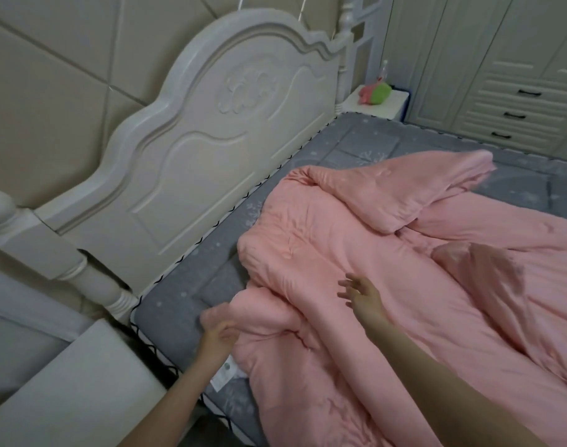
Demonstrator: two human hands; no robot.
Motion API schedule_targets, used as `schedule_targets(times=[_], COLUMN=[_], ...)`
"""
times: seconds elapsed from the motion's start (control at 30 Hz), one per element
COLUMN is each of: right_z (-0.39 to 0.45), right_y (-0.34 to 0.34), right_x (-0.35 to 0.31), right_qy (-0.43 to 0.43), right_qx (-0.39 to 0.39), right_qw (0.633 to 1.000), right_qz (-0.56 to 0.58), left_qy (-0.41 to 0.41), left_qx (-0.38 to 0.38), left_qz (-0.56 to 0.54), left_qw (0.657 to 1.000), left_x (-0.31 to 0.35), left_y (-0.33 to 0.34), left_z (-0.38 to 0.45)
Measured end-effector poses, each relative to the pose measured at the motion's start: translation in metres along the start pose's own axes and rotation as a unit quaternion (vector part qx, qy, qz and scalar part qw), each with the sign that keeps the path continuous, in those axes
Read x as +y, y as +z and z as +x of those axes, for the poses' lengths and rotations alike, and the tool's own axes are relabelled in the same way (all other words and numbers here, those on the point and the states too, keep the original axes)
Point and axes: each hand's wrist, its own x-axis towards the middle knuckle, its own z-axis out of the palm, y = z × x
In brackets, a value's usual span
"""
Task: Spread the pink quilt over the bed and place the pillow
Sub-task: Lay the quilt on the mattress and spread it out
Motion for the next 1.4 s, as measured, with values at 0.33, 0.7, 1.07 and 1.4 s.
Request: schedule_targets(times=[0.33, 0.7, 1.07, 1.4], right_z=[0.007, -0.048, -0.03, -0.116], right_y=[0.056, 0.138, 0.185, 0.189], right_x=[0.075, 0.162, 0.216, 0.298], right_qy=[0.175, 0.259, 0.239, 0.162], right_qx=[-0.009, -0.015, -0.066, 0.018], right_qw=[0.953, 0.833, 0.775, 0.747], right_qz=[-0.247, -0.488, -0.581, -0.644], left_qy=[0.056, 0.127, 0.186, 0.257], left_qx=[-0.062, -0.115, -0.169, -0.119], left_qz=[0.106, 0.179, 0.376, 0.355], left_qw=[0.991, 0.969, 0.892, 0.891], left_x=[-0.073, -0.126, -0.132, -0.202], left_y=[-0.026, -0.075, -0.032, -0.03], left_z=[0.063, 0.148, 0.212, 0.143])
